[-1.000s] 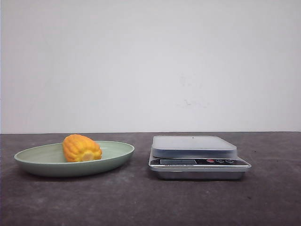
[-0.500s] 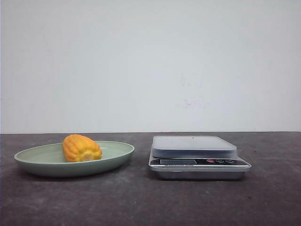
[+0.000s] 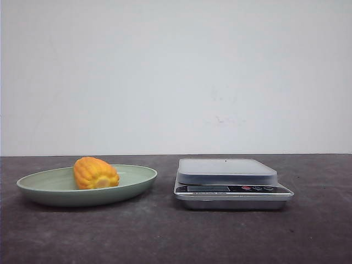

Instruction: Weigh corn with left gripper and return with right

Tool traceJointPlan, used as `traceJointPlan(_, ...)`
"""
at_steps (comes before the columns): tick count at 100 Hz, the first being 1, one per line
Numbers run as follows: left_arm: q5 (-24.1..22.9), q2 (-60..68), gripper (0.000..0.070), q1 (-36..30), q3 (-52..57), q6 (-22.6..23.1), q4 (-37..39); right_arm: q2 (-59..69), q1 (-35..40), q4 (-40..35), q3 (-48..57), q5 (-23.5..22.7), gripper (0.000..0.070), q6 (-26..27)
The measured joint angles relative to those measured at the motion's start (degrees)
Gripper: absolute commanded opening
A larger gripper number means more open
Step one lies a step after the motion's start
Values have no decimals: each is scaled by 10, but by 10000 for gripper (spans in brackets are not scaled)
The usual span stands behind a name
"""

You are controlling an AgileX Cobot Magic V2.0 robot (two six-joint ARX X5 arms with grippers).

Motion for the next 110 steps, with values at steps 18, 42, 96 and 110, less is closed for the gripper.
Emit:
traceJointPlan(18,7,0,26,0,0,-10,0,0,0,1,0,0,12,0)
traceJointPlan(42,14,0,11,0,0,-69,7,0,0,59,0,1,4,18)
traceJointPlan(96,85,287,485,0,343,-147,-11,267,0,-105,387,-28,221,101)
traceJointPlan(110,143,405,470,-6,461,-140,-71,294,1,-127,454,-44,380,97)
